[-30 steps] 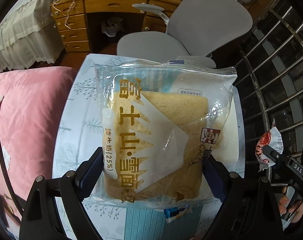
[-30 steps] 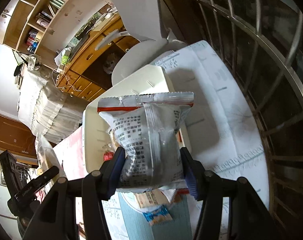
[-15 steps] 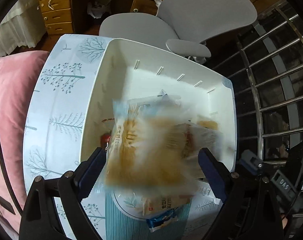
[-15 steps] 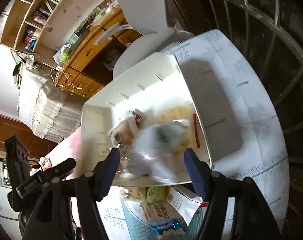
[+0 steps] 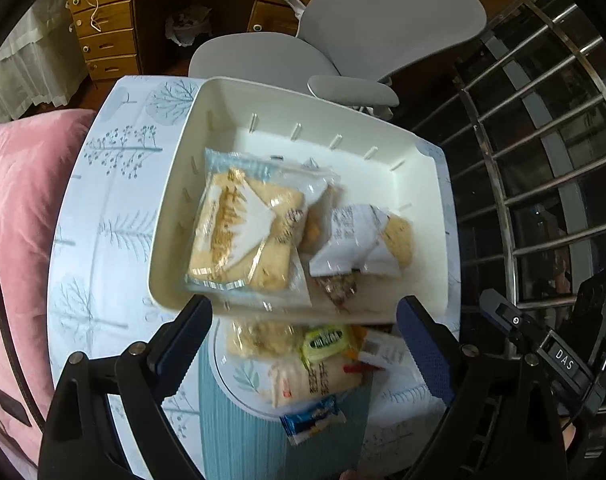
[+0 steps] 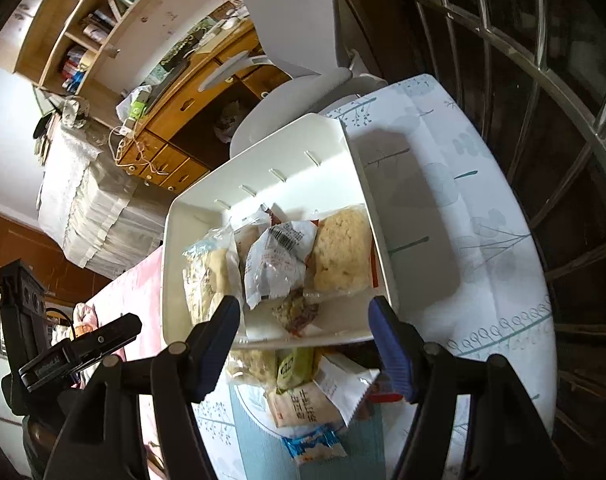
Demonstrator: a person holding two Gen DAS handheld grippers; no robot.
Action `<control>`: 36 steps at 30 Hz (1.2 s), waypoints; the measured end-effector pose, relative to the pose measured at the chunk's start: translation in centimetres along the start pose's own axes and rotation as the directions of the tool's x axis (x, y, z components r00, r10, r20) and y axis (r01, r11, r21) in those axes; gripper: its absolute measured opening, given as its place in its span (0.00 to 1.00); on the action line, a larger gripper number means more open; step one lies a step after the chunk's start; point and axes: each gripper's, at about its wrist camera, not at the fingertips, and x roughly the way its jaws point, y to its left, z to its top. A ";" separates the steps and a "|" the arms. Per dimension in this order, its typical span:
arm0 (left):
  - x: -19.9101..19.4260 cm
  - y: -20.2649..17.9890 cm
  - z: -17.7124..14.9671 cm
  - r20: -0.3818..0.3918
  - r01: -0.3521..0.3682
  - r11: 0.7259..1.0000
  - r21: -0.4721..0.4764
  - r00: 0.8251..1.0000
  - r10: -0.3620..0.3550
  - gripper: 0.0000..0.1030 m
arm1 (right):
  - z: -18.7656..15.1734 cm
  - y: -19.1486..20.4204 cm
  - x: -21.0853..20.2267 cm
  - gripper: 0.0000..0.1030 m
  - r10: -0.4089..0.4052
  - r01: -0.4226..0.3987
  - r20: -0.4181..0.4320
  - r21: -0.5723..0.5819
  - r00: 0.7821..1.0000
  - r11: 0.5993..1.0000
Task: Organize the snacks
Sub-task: 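Open both tools to release the bags into the tray, then move the left tool to the blue wrapped snack while the right tool reaches the orange-white bar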
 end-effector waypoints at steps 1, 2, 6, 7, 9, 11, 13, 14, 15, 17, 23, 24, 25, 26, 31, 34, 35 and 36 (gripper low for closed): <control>-0.3 -0.2 -0.7 -0.002 0.002 1.000 0.000 1.000 -0.002 0.90 | -0.2 0.0 -0.3 0.65 0.003 -0.003 0.002 -0.006 1.000 1.000; -0.5 -0.3 -1.2 -0.003 0.001 1.000 0.001 1.000 -0.001 0.90 | -0.5 0.0 -0.7 0.65 0.005 -0.005 0.005 -0.016 1.000 1.000; -1.4 -1.0 -3.3 0.000 -0.013 1.000 0.018 1.000 0.013 0.90 | -1.8 -0.2 -1.8 0.65 0.007 -0.006 0.014 -0.052 1.000 0.999; -1.6 -1.2 -3.9 0.001 -0.018 1.000 0.026 1.000 0.018 0.90 | -2.1 -0.3 -2.0 0.65 0.013 -0.012 0.013 -0.057 1.000 0.998; -1.8 -1.6 -5.1 0.000 -0.027 0.999 0.043 1.000 0.027 0.90 | -2.7 -0.5 -2.5 0.65 0.027 -0.026 0.012 -0.060 1.000 0.998; -1.9 -2.1 -6.4 -0.002 -0.030 0.998 0.063 1.000 0.030 0.90 | -3.2 -0.9 -2.8 0.65 0.037 -0.036 0.014 -0.063 0.999 0.997; -1.7 -2.4 -7.9 -0.012 -0.028 0.996 0.082 0.999 0.029 0.90 | -3.8 -1.1 -3.0 0.65 0.043 -0.042 0.014 -0.068 0.999 0.997; -1.6 -2.6 -8.5 -0.018 -0.029 0.996 0.089 0.999 0.030 0.90 | -4.1 -1.3 -3.1 0.65 0.043 -0.042 0.013 -0.072 0.999 0.997; -1.4 -2.7 -9.2 -0.024 -0.031 0.995 0.095 0.999 0.034 0.90 | -4.5 -1.4 -3.2 0.65 0.041 -0.040 0.011 -0.078 0.999 0.996; -0.9 -2.9 -10.4 -0.037 -0.038 0.993 0.110 0.998 0.042 0.90 | -5.0 -1.6 -3.3 0.65 0.040 -0.039 0.009 -0.088 0.999 0.995; 1.3 -3.7 -14.0 -0.072 -0.073 0.979 0.193 0.994 0.088 0.90 | -6.7 -3.1 -2.9 0.65 0.080 -0.082 -0.034 -0.065 0.996 0.995; 1.6 -3.9 -14.4 -0.076 -0.077 0.976 0.206 0.993 0.095 0.90 | -6.9 -3.2 -2.8 0.65 0.083 -0.086 -0.041 -0.057 0.996 0.995; 2.2 -4.0 -15.0 -0.085 -0.086 0.970 0.226 0.991 0.108 0.90 | -7.1 -3.5 -2.7 0.65 0.089 -0.091 -0.050 -0.048 0.995 0.995; 2.8 -4.2 -15.4 -0.095 -0.096 0.965 0.244 0.988 0.122 0.90 | -7.2 -3.8 -2.5 0.65 0.096 -0.098 -0.059 -0.037 0.994 0.995; 5.7 -4.7 -17.0 -0.158 -0.112 0.946 0.304 0.973 0.166 0.90 | -7.4 -4.9 -1.4 0.65 0.133 -0.132 -0.100 0.015 0.986 0.991; 7.4 -4.7 -17.5 -0.186 -0.124 0.935 0.333 0.963 0.194 0.90 | -7.6 -5.6 -0.5 0.65 0.168 -0.162 -0.120 0.059 0.978 0.985; 8.1 -4.7 -17.7 -0.196 -0.130 0.930 0.345 0.958 0.207 0.90 | -7.6 -5.9 -0.1 0.65 0.176 -0.167 -0.128 0.074 0.976 0.983; 8.8 -4.7 -17.8 -0.203 -0.133 0.925 0.355 0.955 0.215 0.90 | -7.7 -6.2 0.4 0.65 0.185 -0.173 -0.137 0.093 0.973 0.980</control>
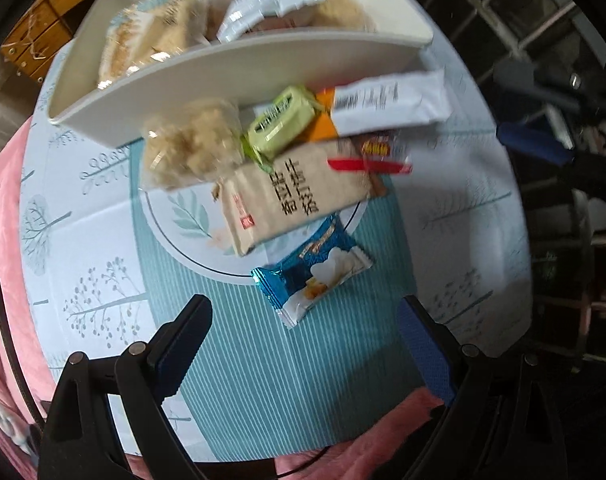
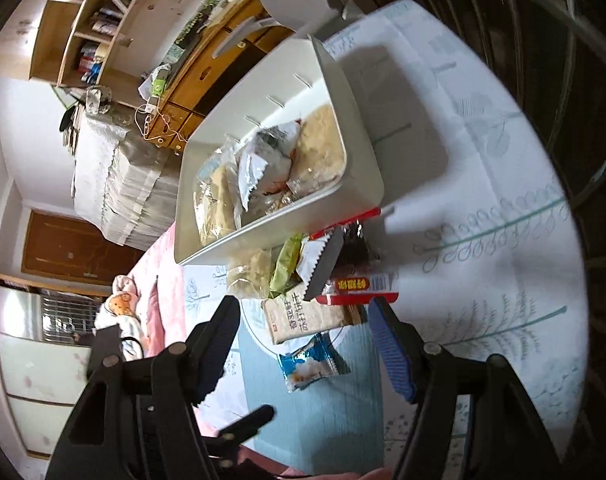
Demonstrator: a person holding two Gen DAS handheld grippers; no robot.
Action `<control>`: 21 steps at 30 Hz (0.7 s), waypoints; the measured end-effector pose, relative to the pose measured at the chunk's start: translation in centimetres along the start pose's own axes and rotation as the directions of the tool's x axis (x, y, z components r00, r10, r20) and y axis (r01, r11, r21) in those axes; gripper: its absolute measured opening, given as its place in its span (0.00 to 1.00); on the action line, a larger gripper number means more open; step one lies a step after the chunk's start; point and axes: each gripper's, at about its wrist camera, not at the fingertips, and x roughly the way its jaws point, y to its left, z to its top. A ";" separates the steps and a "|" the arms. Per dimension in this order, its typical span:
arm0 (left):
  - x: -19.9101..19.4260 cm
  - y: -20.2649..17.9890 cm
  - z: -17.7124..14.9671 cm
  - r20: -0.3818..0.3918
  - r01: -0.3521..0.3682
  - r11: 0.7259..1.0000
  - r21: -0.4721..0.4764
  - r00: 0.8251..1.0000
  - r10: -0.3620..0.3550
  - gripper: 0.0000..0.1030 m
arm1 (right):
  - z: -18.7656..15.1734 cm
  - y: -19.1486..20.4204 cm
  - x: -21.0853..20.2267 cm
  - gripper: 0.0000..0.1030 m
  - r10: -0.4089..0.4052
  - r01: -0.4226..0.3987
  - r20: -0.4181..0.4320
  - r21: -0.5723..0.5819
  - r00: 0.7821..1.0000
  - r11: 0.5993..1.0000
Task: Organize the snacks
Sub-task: 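Move the left tool to the blue wrapped snack while the right tool reaches the orange-white bar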
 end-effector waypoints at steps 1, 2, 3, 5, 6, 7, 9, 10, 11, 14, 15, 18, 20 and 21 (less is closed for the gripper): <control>0.5 -0.1 0.1 -0.006 0.000 1.000 0.011 1.000 0.000 0.90 | 0.0 -0.4 0.3 0.64 0.005 -0.005 -0.008 0.013 1.000 1.000; 0.9 -0.2 0.1 -0.006 0.002 1.000 0.021 1.000 -0.002 0.90 | 0.1 -0.7 0.7 0.63 0.010 -0.010 -0.016 0.027 1.000 1.000; 1.4 -0.4 0.2 0.000 -0.005 0.999 0.041 1.000 0.005 0.90 | 0.2 -1.1 1.1 0.61 0.018 -0.017 -0.027 0.047 0.999 0.999; 2.3 -0.8 0.2 0.016 -0.034 0.996 0.082 0.999 0.032 0.90 | 0.4 -1.7 1.8 0.59 0.028 -0.025 -0.040 0.075 0.999 0.997; 2.7 -0.9 0.3 0.020 -0.033 0.995 0.094 0.999 0.031 0.90 | 0.5 -1.9 2.1 0.56 0.033 -0.029 -0.046 0.086 0.998 0.996; 3.2 -0.9 0.3 0.021 -0.018 0.995 0.102 1.000 0.016 0.90 | 0.6 -2.1 2.5 0.54 0.040 -0.035 -0.053 0.097 0.998 0.995; 3.7 -1.0 0.5 0.023 -0.007 0.994 0.111 1.000 0.005 0.90 | 0.9 -2.4 3.2 0.52 0.050 -0.043 -0.064 0.109 0.997 0.993; 3.9 -1.1 0.5 0.030 -0.006 0.993 0.122 1.000 0.003 0.90 | 1.0 -2.4 3.4 0.51 0.055 -0.047 -0.067 0.113 0.996 0.992; 4.1 -1.2 0.5 0.039 -0.011 0.990 0.141 0.999 0.005 0.90 | 1.2 -2.5 3.7 0.50 0.063 -0.054 -0.070 0.118 0.996 0.991; 5.0 -1.5 0.5 0.045 -0.033 0.983 0.178 0.999 0.025 0.89 | 1.5 -2.7 4.6 0.47 0.075 -0.064 -0.082 0.126 0.994 0.990; 5.3 -1.4 0.6 0.042 -0.035 0.983 0.179 0.999 0.028 0.87 | 1.7 -2.7 5.0 0.45 0.077 -0.065 -0.087 0.127 0.993 0.990; 6.3 -1.3 0.8 0.017 -0.037 0.982 0.186 0.999 0.034 0.81 | 2.2 -2.8 5.5 0.37 0.084 -0.072 -0.091 0.127 0.992 0.989; 6.6 -1.8 0.7 0.027 -0.059 0.974 0.218 0.998 0.054 0.81 | 2.5 -2.9 5.9 0.33 0.093 -0.080 -0.096 0.128 0.991 0.989; 6.7 -2.0 0.6 0.030 -0.070 0.969 0.238 0.997 0.064 0.81 | 2.7 -2.9 6.2 0.30 0.100 -0.086 -0.102 0.127 0.990 0.988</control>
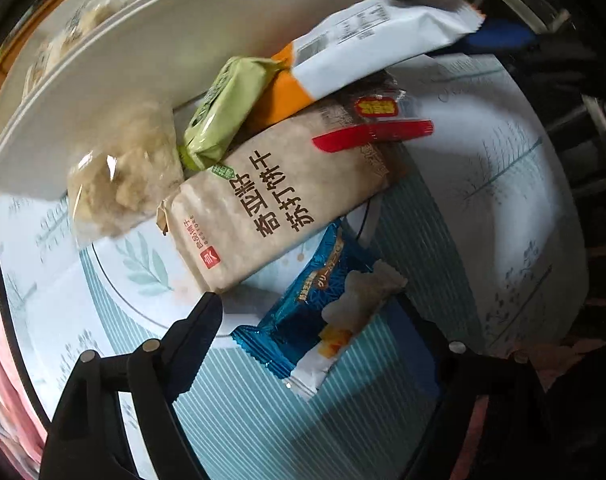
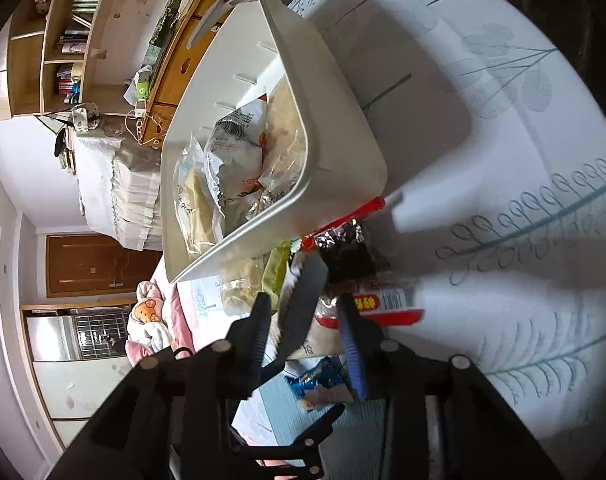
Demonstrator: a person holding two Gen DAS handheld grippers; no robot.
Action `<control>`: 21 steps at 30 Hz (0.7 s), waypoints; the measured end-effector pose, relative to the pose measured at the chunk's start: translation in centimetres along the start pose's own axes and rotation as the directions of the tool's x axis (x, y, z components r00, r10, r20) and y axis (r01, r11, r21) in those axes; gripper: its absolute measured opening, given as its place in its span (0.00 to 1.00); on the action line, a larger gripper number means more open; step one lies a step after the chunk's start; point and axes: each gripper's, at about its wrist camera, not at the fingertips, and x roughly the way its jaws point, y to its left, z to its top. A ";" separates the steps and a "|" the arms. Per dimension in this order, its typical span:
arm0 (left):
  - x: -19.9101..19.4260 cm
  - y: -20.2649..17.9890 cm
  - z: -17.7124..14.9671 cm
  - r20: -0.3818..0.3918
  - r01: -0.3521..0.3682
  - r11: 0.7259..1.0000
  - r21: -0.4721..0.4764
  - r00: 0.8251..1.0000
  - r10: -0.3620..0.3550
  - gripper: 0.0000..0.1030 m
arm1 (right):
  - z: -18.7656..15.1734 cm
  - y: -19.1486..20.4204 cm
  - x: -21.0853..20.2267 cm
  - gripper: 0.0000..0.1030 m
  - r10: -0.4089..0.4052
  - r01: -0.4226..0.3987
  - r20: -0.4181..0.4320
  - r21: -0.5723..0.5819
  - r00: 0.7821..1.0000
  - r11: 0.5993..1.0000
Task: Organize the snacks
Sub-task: 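Move the left tool to the blue wrapped snack while the right tool reaches the orange-white bar, then close the left tool on the blue snack while the right tool grasps the orange-white bar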
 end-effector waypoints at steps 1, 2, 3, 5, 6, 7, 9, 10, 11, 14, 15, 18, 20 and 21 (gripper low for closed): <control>0.1 -0.3 0.0 -0.005 -0.015 1.000 0.021 1.000 0.015 0.81 | 0.1 -0.1 0.2 0.27 0.004 -0.004 -0.006 0.000 1.000 1.000; 0.2 -0.5 -0.1 -0.006 -0.023 0.999 0.029 1.000 0.023 0.81 | 0.2 -0.1 0.4 0.24 0.008 -0.008 -0.011 0.000 1.000 1.000; 0.3 -0.7 0.0 -0.004 -0.030 0.999 0.031 1.000 0.030 0.80 | 0.3 -0.2 0.6 0.20 0.010 -0.010 -0.015 0.002 1.000 1.000; 0.6 -1.0 -0.2 0.000 -0.041 0.999 0.030 0.999 0.042 0.79 | 0.5 -0.3 0.9 0.20 0.014 -0.014 -0.021 0.009 1.000 1.000; 0.7 -1.6 -0.1 0.001 -0.046 0.998 0.033 0.999 0.046 0.79 | 0.6 -0.4 1.0 0.19 0.019 -0.019 -0.025 0.013 1.000 1.000; 0.7 -1.9 -0.1 0.003 -0.053 0.998 0.037 0.999 0.053 0.78 | 0.5 -0.5 1.1 0.19 0.023 -0.022 -0.028 0.016 0.999 1.000; 0.9 -3.0 -0.5 0.011 -0.059 0.997 0.044 0.998 0.059 0.76 | 0.4 -1.0 1.0 0.18 0.031 -0.030 -0.032 0.030 0.999 0.999; 0.9 -3.1 -0.6 0.018 -0.061 0.997 0.045 0.998 0.060 0.73 | 0.4 -1.2 1.0 0.18 0.034 -0.032 -0.033 0.036 0.999 0.999; 0.8 -3.3 -0.6 0.024 -0.063 0.997 0.048 0.998 0.062 0.71 | 0.4 -1.3 0.9 0.18 0.037 -0.035 -0.033 0.041 0.999 0.999; 0.4 -3.7 -1.0 0.042 -0.072 0.996 0.053 0.997 0.070 0.61 | 0.3 -1.5 0.4 0.17 0.051 -0.049 -0.031 0.053 0.998 0.997; 0.4 -3.9 -1.0 0.049 -0.076 0.996 0.054 0.996 0.073 0.57 | 0.2 -1.6 0.1 0.17 0.054 -0.052 -0.027 0.057 0.998 0.997; 0.4 -4.7 -1.1 0.057 -0.070 0.996 0.062 0.996 0.066 0.47 | 0.0 -1.8 -0.6 0.17 0.056 -0.055 -0.015 0.068 0.998 0.996; 0.3 -5.2 -1.2 0.062 -0.067 0.996 0.066 0.996 0.063 0.42 | -0.3 -2.2 -1.1 0.17 0.057 -0.056 -0.008 0.077 0.998 0.995; 0.4 -5.3 -1.2 0.065 -0.069 0.995 0.068 0.996 0.065 0.39 | -0.4 -2.3 -1.5 0.17 0.063 -0.062 -0.002 0.082 0.998 0.995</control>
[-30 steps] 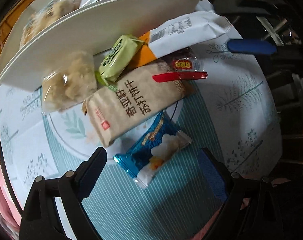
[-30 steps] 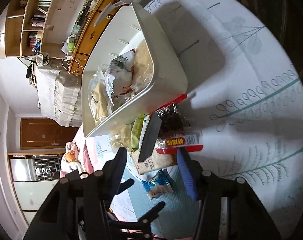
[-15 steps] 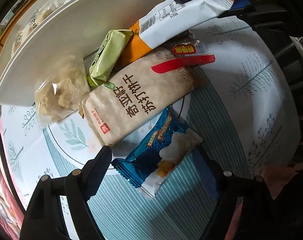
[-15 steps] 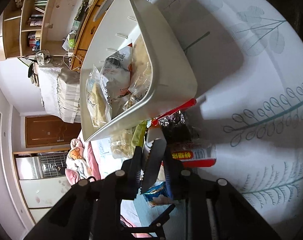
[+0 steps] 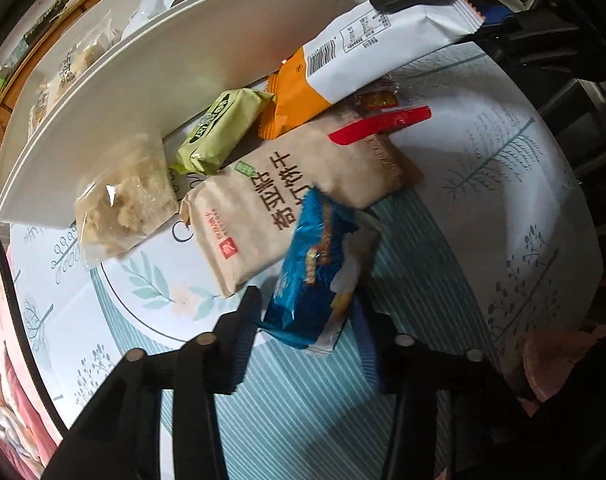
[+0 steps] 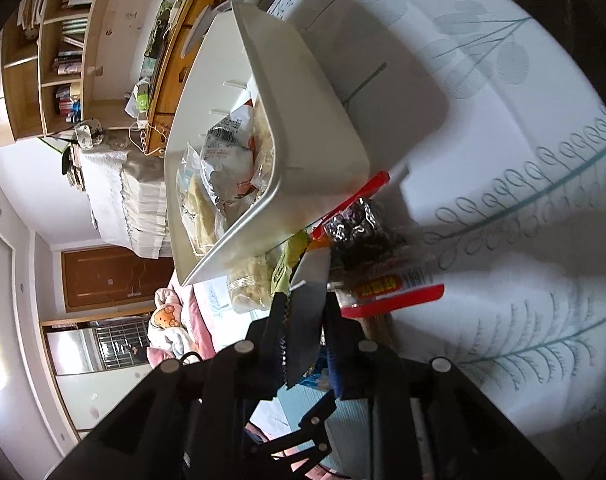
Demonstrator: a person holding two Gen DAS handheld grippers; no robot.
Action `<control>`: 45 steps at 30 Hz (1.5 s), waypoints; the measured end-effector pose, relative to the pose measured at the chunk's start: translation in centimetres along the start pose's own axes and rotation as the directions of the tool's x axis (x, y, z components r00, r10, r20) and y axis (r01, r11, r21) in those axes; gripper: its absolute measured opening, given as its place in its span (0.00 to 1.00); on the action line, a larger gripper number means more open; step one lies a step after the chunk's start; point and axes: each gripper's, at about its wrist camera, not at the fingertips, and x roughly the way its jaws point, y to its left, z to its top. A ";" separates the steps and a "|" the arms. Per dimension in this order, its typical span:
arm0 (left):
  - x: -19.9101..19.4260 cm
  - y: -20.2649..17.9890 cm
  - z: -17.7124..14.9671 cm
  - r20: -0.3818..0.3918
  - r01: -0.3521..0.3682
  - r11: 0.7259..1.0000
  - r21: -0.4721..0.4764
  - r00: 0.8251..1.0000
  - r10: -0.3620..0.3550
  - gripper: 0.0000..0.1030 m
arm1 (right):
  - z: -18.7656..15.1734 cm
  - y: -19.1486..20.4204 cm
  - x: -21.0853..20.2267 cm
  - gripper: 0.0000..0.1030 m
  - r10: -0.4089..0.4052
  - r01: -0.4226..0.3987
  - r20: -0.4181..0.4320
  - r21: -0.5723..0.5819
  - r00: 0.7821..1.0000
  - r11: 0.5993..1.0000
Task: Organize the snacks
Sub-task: 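Close the left tool on the blue snack while the right tool grasps the orange-white bar, then carry the blue snack and orange-white bar into the tray and open both tools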
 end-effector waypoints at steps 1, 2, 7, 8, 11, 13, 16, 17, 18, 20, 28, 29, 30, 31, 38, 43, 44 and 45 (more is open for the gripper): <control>0.0 -0.4 -0.1 0.004 -0.003 1.000 0.003 1.000 0.003 0.36 | -0.2 -0.1 -0.2 0.17 0.002 -0.002 0.003 0.002 1.000 1.000; -0.5 -0.5 0.1 0.005 -0.007 1.000 0.004 1.000 0.007 0.36 | -0.4 -0.3 -0.5 0.17 0.002 -0.002 0.008 0.003 1.000 1.000; -0.8 -1.6 -0.4 0.008 0.009 1.000 -0.007 1.000 -0.009 0.29 | -1.2 -0.6 -1.5 0.17 0.006 -0.006 0.026 0.003 1.000 1.000; -1.3 -1.4 -1.0 0.011 0.011 1.000 -0.011 1.000 -0.011 0.28 | -1.3 -0.6 -1.6 0.17 0.005 -0.005 0.030 0.002 1.000 1.000; -1.7 -1.2 -1.6 0.013 0.020 0.999 -0.036 1.000 -0.020 0.24 | -1.8 -0.4 -2.1 0.17 0.001 -0.001 0.042 0.001 0.999 1.000; -2.0 -0.9 -2.0 0.021 0.034 0.998 -0.056 0.999 -0.033 0.24 | -2.2 -0.3 -2.5 0.17 0.001 -0.001 0.052 -0.005 0.999 1.000; -3.1 -0.4 -2.3 0.047 0.042 0.996 -0.078 0.998 -0.039 0.23 | -2.8 0.3 -3.4 0.17 -0.003 0.004 0.068 -0.026 0.998 1.000; -3.4 -0.4 -2.3 0.054 0.038 0.996 -0.083 0.998 -0.034 0.23 | -2.9 0.5 -3.7 0.17 -0.004 0.007 0.074 -0.034 0.997 0.999; -3.9 -0.3 -2.4 0.059 0.035 0.996 -0.086 0.998 -0.030 0.23 | -3.1 0.8 -4.0 0.17 -0.006 0.010 0.083 -0.044 0.997 0.999; -4.8 -0.2 -2.6 0.068 0.022 0.996 -0.091 0.998 -0.016 0.23 | -3.3 1.3 -4.5 0.16 -0.008 0.014 0.098 -0.057 0.995 0.998; -9.5 2.8 -2.1 0.061 -0.026 0.992 -0.121 0.998 0.033 0.23 | -4.1 4.0 -6.8 0.16 -0.007 0.031 0.161 -0.142 0.987 0.989; -10.2 3.1 -2.0 0.055 -0.016 0.992 -0.124 0.998 0.023 0.23 | -4.1 4.5 -7.1 0.16 -0.008 0.035 0.169 -0.154 0.986 0.987; -10.7 3.7 -1.7 0.049 -0.012 0.992 -0.124 0.999 0.019 0.23 | -4.2 4.9 -7.3 0.16 -0.008 0.038 0.178 -0.166 0.984 0.985; -11.4 4.3 -1.4 0.037 -0.018 0.992 -0.125 0.999 0.023 0.23 | -4.2 5.5 -7.6 0.16 -0.008 0.044 0.192 -0.184 0.981 0.982; -14.7 9.0 0.6 0.010 0.012 0.988 -0.151 1.000 -0.010 0.23 | -4.0 9.0 -8.3 0.16 -0.037 0.119 0.288 -0.274 0.957 0.954; -16.1 12.5 3.2 0.034 0.013 0.987 -0.161 0.999 -0.007 0.24 | -3.1 10.3 -7.7 0.16 -0.051 0.157 0.344 -0.287 0.937 0.945; -16.3 13.3 3.8 0.037 0.023 0.986 -0.167 0.999 -0.017 0.24 | -2.8 10.5 -7.3 0.16 -0.057 0.166 0.354 -0.285 0.933 0.944; -16.4 14.1 4.4 0.041 0.034 0.985 -0.171 0.999 -0.027 0.24 | -2.5 10.7 -7.1 0.16 -0.060 0.171 0.360 -0.283 0.931 0.944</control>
